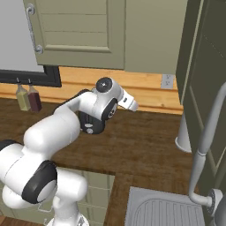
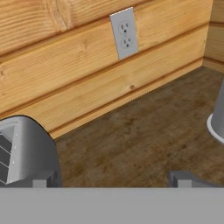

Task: Start the toaster. Once the lever pops up, take the bread to the plate on the dining counter.

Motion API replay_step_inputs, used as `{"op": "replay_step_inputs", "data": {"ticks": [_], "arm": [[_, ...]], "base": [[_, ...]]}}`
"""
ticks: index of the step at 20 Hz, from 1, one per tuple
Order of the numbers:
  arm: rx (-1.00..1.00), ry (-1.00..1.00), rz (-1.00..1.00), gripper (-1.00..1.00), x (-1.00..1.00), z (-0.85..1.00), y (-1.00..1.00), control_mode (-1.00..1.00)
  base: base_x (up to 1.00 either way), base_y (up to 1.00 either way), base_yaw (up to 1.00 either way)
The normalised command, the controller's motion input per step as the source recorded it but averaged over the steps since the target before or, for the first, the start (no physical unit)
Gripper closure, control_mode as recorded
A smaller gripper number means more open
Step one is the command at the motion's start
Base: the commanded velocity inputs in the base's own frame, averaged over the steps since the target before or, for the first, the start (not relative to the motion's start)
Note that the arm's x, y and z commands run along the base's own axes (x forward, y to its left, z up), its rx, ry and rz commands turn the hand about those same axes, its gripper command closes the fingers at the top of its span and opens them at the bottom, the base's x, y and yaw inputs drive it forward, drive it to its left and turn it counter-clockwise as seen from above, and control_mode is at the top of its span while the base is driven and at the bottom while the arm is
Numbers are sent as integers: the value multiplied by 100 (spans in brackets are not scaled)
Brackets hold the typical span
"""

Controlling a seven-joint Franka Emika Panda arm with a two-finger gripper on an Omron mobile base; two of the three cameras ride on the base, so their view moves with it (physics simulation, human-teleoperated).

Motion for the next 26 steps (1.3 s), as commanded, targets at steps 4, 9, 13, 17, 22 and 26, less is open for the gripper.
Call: {"op": "replay_step_inputs", "data": {"ticks": [4, 9, 13, 17, 22, 26], "arm": [[0, 0, 0, -100, 0, 0, 0, -100], [0, 0, 0, -100, 0, 0, 0, -100], [0, 0, 0, -100, 0, 0, 0, -100], [0, 0, 0, -100, 0, 0, 0, -100], [0, 0, 0, -100, 0, 0, 0, -100], [0, 0, 0, -100, 0, 0, 0, -100]], "base": [[0, 0, 0], [0, 0, 0], [0, 0, 0], [0, 0, 0], [0, 0, 0], [0, 0, 0]]}}
